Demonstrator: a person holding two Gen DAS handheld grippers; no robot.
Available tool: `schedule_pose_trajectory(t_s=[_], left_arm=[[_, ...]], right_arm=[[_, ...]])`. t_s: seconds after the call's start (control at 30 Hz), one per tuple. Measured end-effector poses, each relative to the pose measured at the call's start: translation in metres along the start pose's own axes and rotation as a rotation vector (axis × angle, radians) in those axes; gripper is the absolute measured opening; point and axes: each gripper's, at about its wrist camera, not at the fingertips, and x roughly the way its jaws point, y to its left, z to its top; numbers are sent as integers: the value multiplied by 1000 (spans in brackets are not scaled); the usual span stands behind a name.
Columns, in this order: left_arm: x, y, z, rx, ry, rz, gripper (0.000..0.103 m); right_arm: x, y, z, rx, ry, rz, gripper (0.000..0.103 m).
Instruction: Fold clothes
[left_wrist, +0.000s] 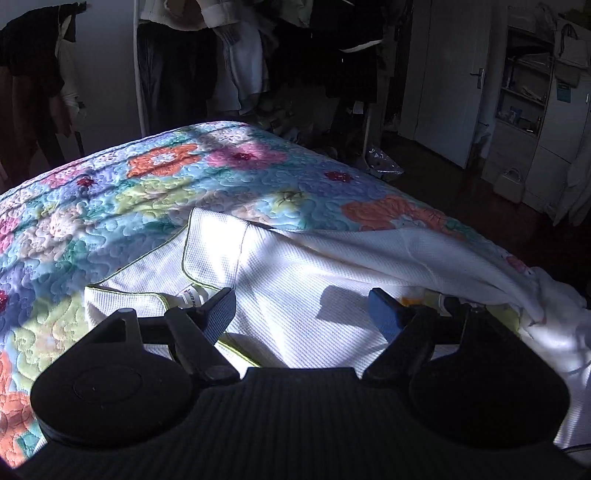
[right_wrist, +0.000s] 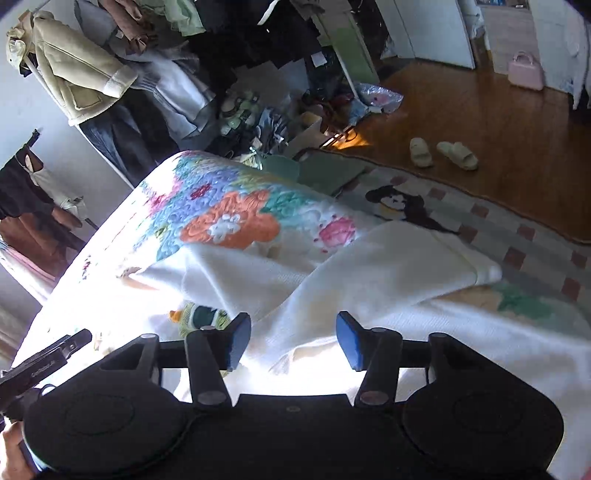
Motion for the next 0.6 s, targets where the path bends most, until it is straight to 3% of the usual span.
schedule_pose_trajectory(t_s=[0.07,0.17,0.3,0.43,0.5,0.53,0.6], left_arm=[[0,-15,0,-3,1,-55,75],[1,-37,-2,-17,10,-135,75],[16,-63,8,-59,44,-225,75],[47,-90,29,-64,85,-299,77],[77,-104,38,-73,179,-343,78],[96,-111,40,-92,255,-363,78],[132,-121,35,-122,406,-374,78]], right_arm=[[10,-17,13,39,-2,-75,68],[32,-55,23,213,56,-185,73],[38,-90,15,389,53,-183,73],[48,-103,12,413,-46,-158,73],[55,-112,12,421,-67,-142,49],[55,-115,12,432,-57,-120,8],[43,-114,14,415,-61,-26,9]])
